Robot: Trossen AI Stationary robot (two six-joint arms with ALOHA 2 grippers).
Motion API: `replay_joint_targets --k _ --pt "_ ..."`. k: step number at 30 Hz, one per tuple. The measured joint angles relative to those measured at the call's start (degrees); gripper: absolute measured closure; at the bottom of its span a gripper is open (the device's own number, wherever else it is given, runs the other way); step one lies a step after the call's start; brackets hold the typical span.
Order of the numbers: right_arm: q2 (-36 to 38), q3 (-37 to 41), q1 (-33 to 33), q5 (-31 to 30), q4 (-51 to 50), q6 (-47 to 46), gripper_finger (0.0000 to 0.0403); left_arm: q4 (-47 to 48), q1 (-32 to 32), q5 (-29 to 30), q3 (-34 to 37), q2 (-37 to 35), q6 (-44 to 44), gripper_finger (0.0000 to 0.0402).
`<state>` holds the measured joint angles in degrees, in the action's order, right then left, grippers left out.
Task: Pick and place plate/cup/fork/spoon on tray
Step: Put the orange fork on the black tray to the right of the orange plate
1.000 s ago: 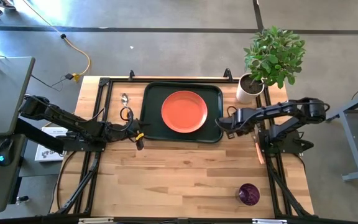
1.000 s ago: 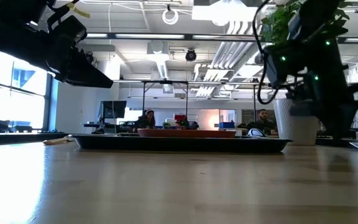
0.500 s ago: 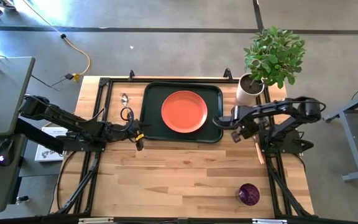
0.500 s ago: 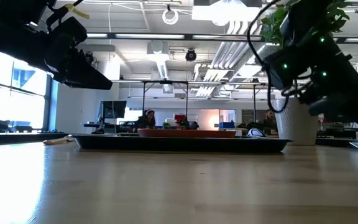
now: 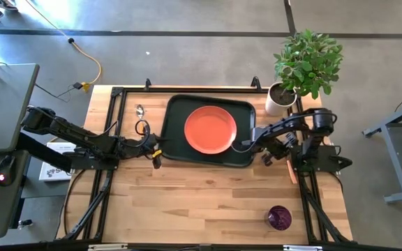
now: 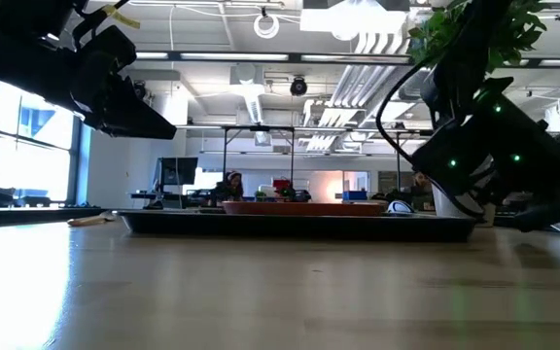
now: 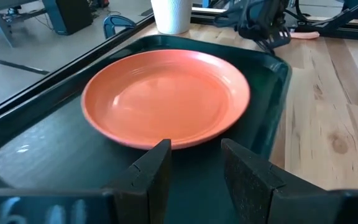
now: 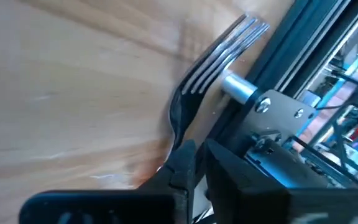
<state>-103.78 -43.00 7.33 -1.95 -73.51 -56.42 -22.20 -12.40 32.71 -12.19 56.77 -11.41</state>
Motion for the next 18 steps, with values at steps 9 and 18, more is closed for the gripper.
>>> replay_joint_targets --k 9,18 --pt "-0.4 0.0 -0.6 -1.3 3.7 -0.5 0.0382 1.2 0.0 -0.5 0.0 0.0 -0.4 0.0269" --pt "0.0 0.0 -2.7 -4.0 4.0 -1.6 0.0382 1.5 0.0 -0.2 0.0 0.0 -0.4 0.0269"
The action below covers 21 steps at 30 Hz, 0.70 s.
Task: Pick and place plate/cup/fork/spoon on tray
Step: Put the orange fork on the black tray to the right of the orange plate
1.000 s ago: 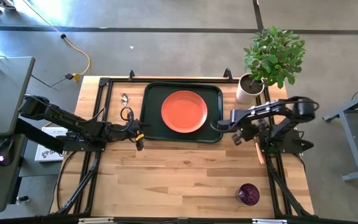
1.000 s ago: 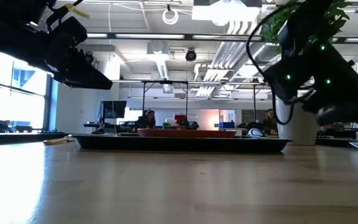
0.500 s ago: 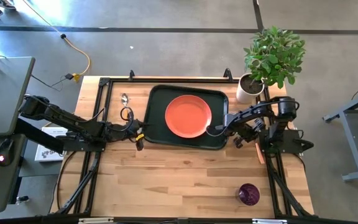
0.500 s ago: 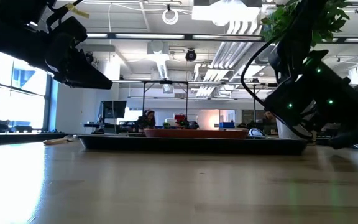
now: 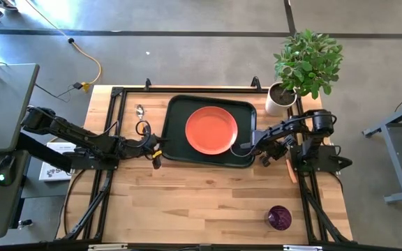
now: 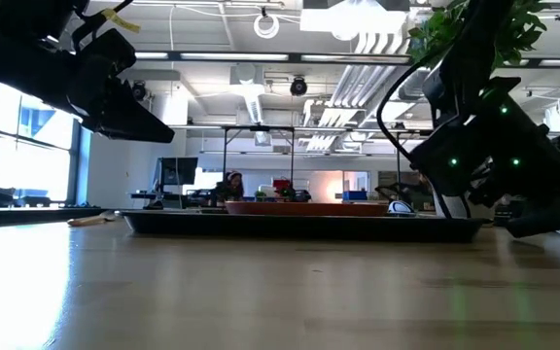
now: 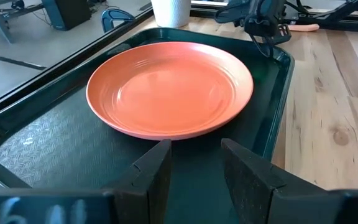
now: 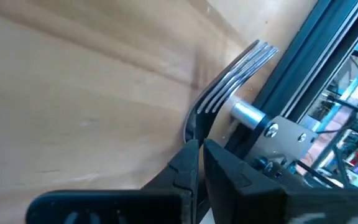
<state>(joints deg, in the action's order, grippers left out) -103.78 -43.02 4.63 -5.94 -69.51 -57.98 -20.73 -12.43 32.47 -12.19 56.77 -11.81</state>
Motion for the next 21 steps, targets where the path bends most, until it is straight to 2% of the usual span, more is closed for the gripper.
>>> replay_joint_targets --k 11,21 --pt "7.4 -3.2 0.1 1.4 3.6 0.1 0.0382 0.0 0.0 1.4 0.0 0.0 0.4 0.0269" --pt "15.4 -7.9 -0.2 -2.6 -4.2 1.5 0.0378 1.4 0.0 1.4 0.0 0.0 0.4 0.0269"
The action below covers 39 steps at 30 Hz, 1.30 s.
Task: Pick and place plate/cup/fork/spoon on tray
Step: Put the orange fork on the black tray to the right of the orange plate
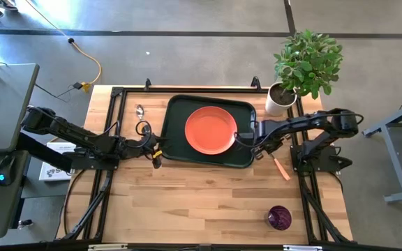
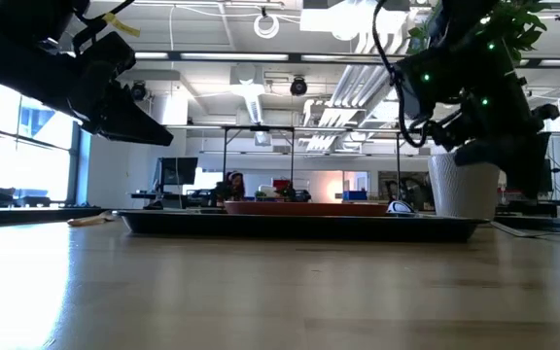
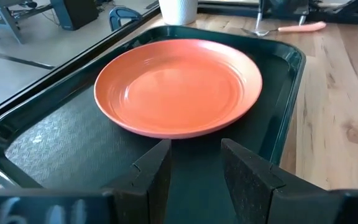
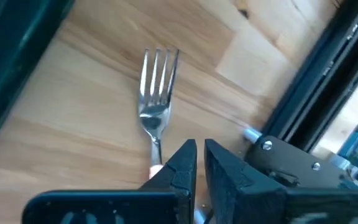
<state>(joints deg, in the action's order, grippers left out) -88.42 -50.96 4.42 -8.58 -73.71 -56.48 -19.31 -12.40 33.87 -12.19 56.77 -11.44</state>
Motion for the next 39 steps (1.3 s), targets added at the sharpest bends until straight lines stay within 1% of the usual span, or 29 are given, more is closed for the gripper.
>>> replay_joint_targets --k 4,8,11,13,16,20,22,27,33,36,39 --pt "2.7 1.1 -1.8 0.4 2.8 1.8 0.0346 1.4 0.0 0.0 0.0 0.0 -0.3 0.0269" --pt "4.0 2.9 -4.0 0.0 14.2 5.0 0.0301 1.5 0.0 0.0 0.0 0.0 -0.4 0.0269" --pt "3.6 3.1 -4.3 -1.0 20.7 5.4 0.0281 1.5 0.0 0.0 0.0 0.0 -0.4 0.0269" --pt "2.9 3.1 -3.7 -4.0 21.5 4.6 0.0278 1.3 0.0 0.2 0.0 0.0 -0.4 0.0269" --pt "1.9 3.2 -1.9 -8.0 18.7 2.6 0.0282 0.9 0.0 1.1 0.0 0.0 -0.4 0.0269" --pt "0.6 3.2 0.7 -8.8 17.1 1.8 0.0292 0.3 0.2 1.4 0.0 0.0 -0.1 0.0269" --pt "-0.2 3.2 1.7 -8.9 18.3 3.7 0.0296 0.2 0.5 1.4 0.0 0.0 0.0 0.0269" --pt "-2.4 3.3 4.5 -8.4 27.0 9.4 0.03 0.2 0.8 1.4 0.0 0.0 0.0 0.0269" --pt "-4.3 3.2 11.2 -9.5 39.5 16.6 0.03 0.1 0.8 1.8 0.0 0.0 0.0 0.0269" --pt "-4.3 2.1 13.8 -11.6 39.0 18.4 0.0299 0.0 0.8 2.0 0.0 0.0 0.6 0.0269" --pt "-3.2 0.3 14.2 -15.1 33.8 19.0 0.0299 0.2 0.8 2.3 0.0 0.0 0.6 0.0269"
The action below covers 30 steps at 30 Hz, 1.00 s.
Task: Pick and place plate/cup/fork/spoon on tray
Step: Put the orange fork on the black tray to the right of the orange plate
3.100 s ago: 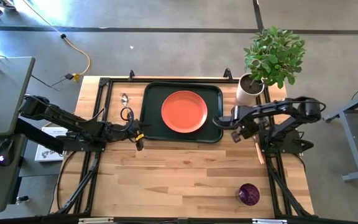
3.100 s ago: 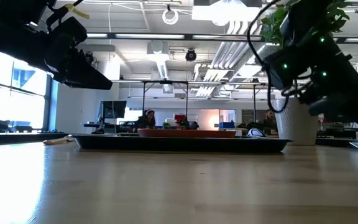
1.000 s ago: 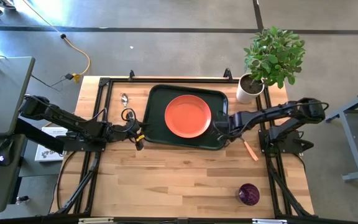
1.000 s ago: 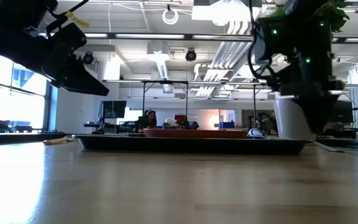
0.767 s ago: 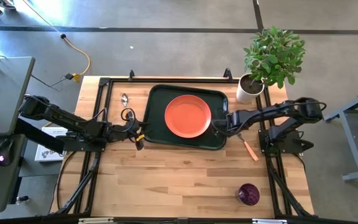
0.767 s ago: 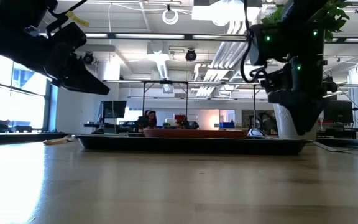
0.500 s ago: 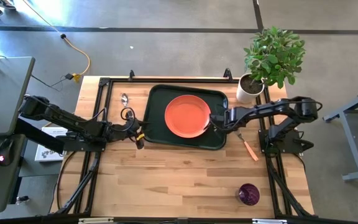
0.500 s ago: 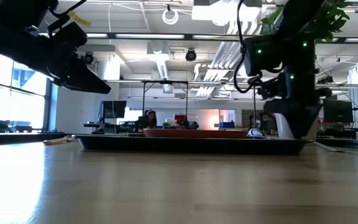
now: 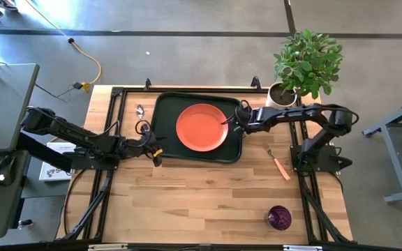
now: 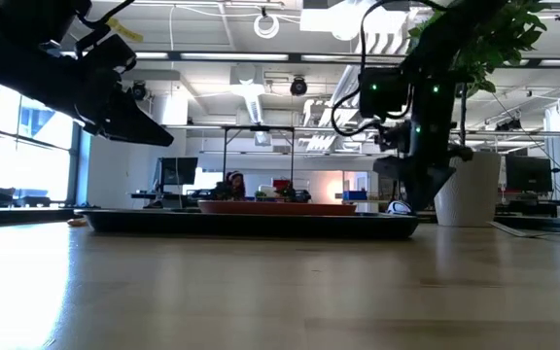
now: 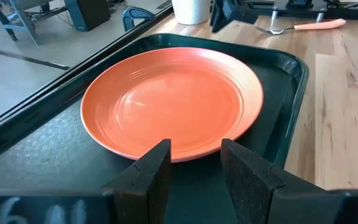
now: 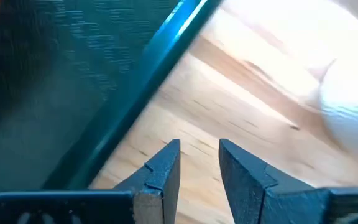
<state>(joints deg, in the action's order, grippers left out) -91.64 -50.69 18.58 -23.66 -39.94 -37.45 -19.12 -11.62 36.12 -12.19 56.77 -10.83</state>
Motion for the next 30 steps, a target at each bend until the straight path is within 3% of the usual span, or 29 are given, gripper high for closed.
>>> replay_joint_targets --k 5,11,14,19,21,26,30 --pt "2.0 -4.1 -4.1 3.2 -8.2 -1.3 0.0299 2.5 0.0 -2.8 0.0 0.0 0.0 0.0269" --pt "2.3 -6.5 -13.6 17.4 -5.0 -5.5 0.03 3.1 0.0 -15.9 0.0 0.0 0.2 0.0269" --pt "1.9 -6.5 -19.0 21.2 -1.8 -7.3 0.03 3.1 -0.1 -22.9 0.0 0.0 -0.3 0.0269" --pt "2.0 -6.5 -25.6 21.1 1.7 -10.9 0.03 7.0 -0.1 -34.5 0.0 0.1 -1.7 0.0269" --pt "1.9 -6.5 -26.7 19.9 1.8 -11.7 0.03 10.0 0.0 -34.2 0.0 0.2 -2.6 0.0269" --pt "2.0 -6.5 -24.3 9.7 1.7 -13.2 0.03 14.4 3.1 -25.2 0.0 1.5 -4.7 0.0269" --pt "1.7 -6.5 -18.3 6.4 2.2 -11.5 0.03 14.4 7.4 -27.3 0.0 3.1 -5.0 0.0269"
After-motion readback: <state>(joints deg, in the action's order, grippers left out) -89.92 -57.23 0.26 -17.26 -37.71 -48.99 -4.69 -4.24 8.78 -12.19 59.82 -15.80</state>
